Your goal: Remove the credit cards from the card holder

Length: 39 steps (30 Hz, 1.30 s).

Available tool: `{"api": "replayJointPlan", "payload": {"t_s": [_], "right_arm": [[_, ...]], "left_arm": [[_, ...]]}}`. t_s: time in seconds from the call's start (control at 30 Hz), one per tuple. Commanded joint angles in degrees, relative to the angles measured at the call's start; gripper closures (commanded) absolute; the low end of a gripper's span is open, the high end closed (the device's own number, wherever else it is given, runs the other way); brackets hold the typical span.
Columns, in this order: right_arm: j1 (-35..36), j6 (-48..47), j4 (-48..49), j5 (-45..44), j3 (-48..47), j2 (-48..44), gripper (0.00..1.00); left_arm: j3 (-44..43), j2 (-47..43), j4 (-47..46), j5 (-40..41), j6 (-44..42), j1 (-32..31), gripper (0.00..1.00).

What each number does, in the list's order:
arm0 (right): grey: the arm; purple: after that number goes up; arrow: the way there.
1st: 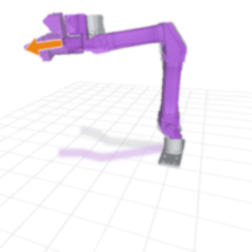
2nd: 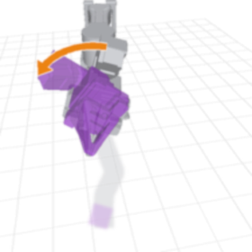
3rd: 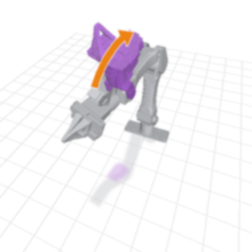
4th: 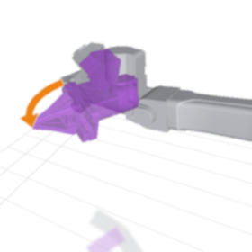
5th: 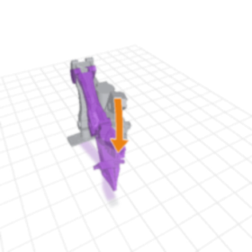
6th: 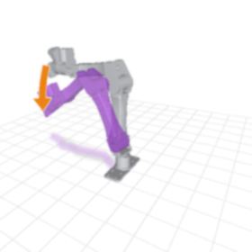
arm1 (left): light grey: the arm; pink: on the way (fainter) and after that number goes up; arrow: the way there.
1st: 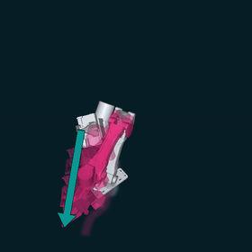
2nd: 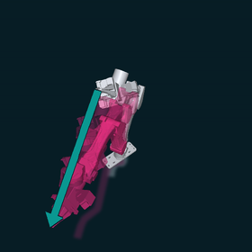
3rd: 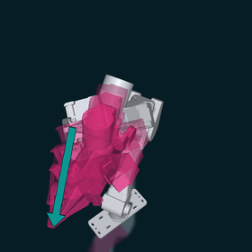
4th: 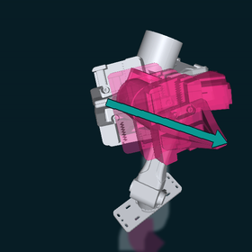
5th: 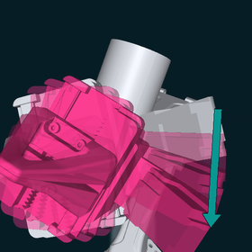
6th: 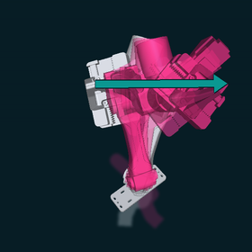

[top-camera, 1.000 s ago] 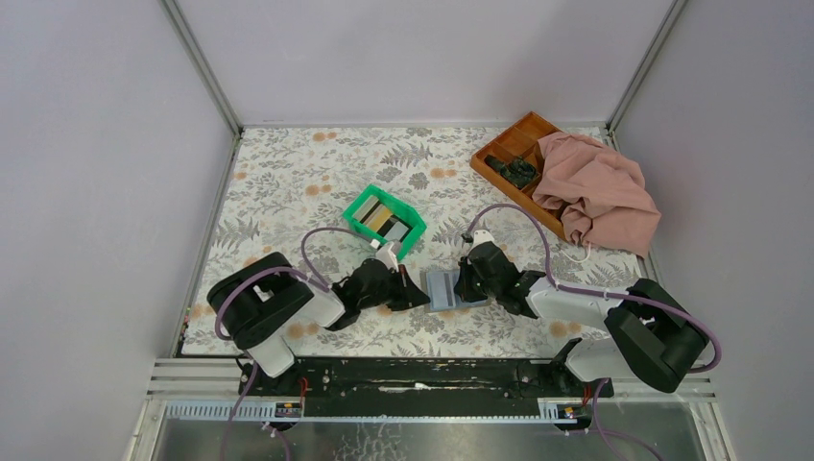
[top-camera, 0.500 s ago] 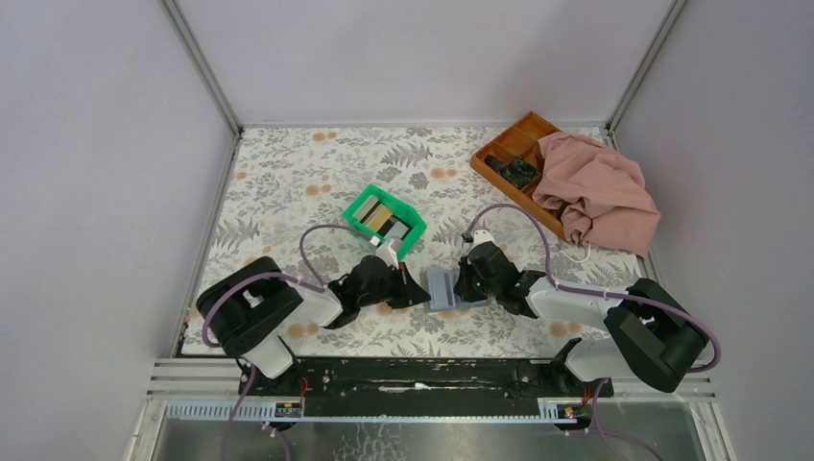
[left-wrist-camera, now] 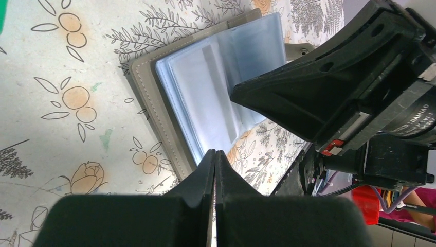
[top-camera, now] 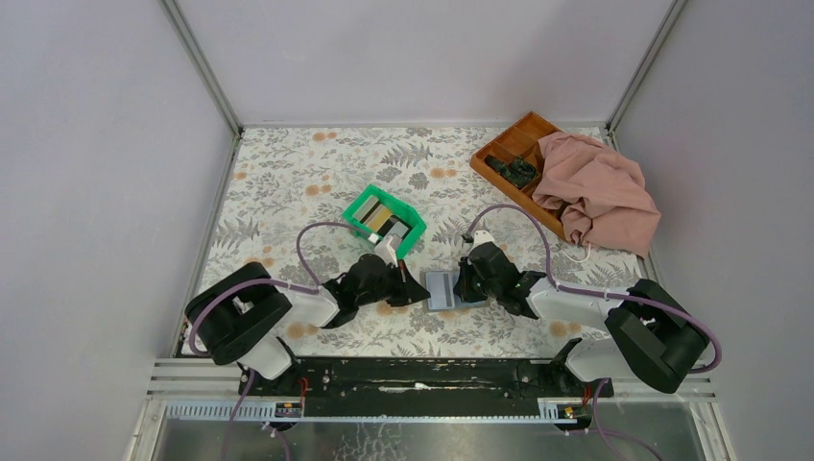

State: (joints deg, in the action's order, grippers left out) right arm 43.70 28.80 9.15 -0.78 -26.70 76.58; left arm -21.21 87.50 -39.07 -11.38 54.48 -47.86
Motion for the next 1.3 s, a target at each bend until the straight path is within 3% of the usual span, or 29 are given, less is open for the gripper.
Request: {"api": "replayJointPlan", "payload": {"t_s": [0.0, 1.27], "right_arm": [[-0.2, -0.1, -0.9, 0.3, 0.3, -0.8, 1.00], [-0.2, 0.0, 0.5, 1.4, 0.3, 1.8, 1.00]], "left_arm": [[-1.6, 2.0, -2.4, 0.2, -0.5, -0.1, 1.00], [-2.9, 6.5, -6.1, -2.1, 1.1, -0.1, 1.00]]}}
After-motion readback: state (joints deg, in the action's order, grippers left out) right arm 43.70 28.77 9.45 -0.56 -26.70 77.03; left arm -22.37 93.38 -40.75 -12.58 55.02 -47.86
